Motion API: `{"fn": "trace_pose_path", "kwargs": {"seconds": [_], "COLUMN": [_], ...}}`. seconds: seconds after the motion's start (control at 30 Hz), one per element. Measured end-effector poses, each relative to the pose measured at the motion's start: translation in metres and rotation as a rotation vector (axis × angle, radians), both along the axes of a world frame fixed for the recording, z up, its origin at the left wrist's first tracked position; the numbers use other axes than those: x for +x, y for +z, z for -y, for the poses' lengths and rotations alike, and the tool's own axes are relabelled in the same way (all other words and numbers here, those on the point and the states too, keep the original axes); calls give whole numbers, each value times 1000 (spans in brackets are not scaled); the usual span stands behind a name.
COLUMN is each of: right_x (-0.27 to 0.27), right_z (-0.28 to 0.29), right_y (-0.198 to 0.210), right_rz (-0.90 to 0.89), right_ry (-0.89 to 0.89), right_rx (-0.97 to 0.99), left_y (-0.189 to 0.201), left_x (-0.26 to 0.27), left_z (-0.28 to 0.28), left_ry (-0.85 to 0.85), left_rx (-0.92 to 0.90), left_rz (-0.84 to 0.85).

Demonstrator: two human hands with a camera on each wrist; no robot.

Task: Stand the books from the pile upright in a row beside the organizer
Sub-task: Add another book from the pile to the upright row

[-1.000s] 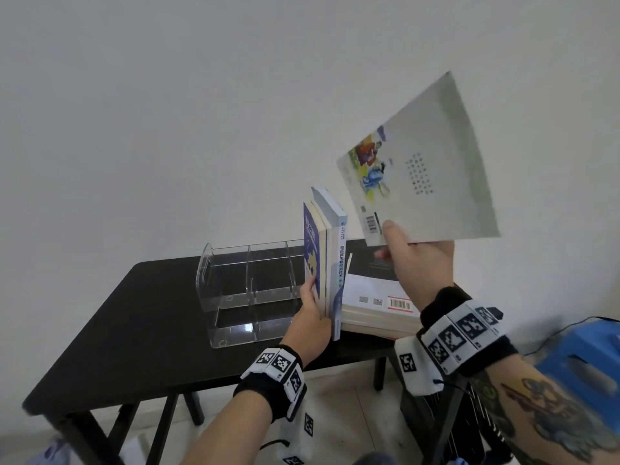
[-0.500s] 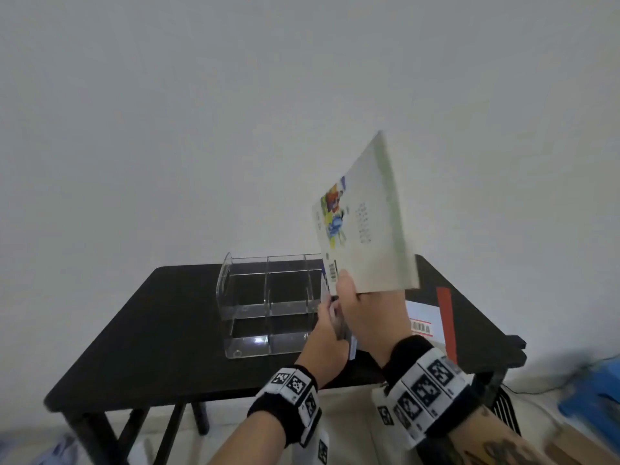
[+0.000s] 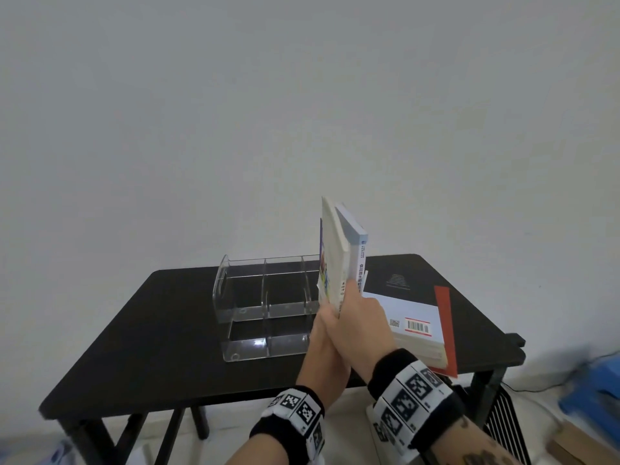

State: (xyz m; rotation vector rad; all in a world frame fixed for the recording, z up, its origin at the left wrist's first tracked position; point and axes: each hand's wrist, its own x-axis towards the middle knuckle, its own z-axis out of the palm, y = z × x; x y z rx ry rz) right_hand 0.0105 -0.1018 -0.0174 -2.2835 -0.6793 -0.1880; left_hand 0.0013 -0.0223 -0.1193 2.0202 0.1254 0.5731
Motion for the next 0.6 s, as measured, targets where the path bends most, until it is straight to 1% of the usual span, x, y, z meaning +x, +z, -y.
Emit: {"fn": "trace_pose_path", "kwargs": {"seconds": [0.03,0.07,0.1,0.17,0.27,0.3,0.33,0.43,0.5,0.57,0.6], "right_x": [0,0,0,0,-5,-6,-8,-1,5,13,18], "right_z": [0,1,3,6,14,16,18,22,26,31,35], "right_y": [-2,-3,-5,-7,-4,-5,-5,-9,-12,-16,-18], "right_rz": [-3,-3,-2,21,90,122,148,168,152,133,116], "right_ry": [4,6,7,0,-11,-30,-53,-118,-144,-178,-201], "right_rx": [-10,-12,-4,9,-124,-167,-191,-209,-218,-212,-204], "left_y": [2,4,4,11,12,11,9,10,13,11,9], "left_x": [2,5,8,4,7,6,7,10,11,11,12], "left_z": [3,1,2,0,-5,-6,-7,-4,-4,-6,-7], "left_ry": [-30,-18,-37,-16,-49,-75,-82,14,37,-20,-28], "left_rx": [-89,-158,-163,-113,-63,-116,-105,-29,-71,-118,-96], "left_rz": [-3,1,-8,-64,-149,-144,-145,-118,-137,-130,-132]}}
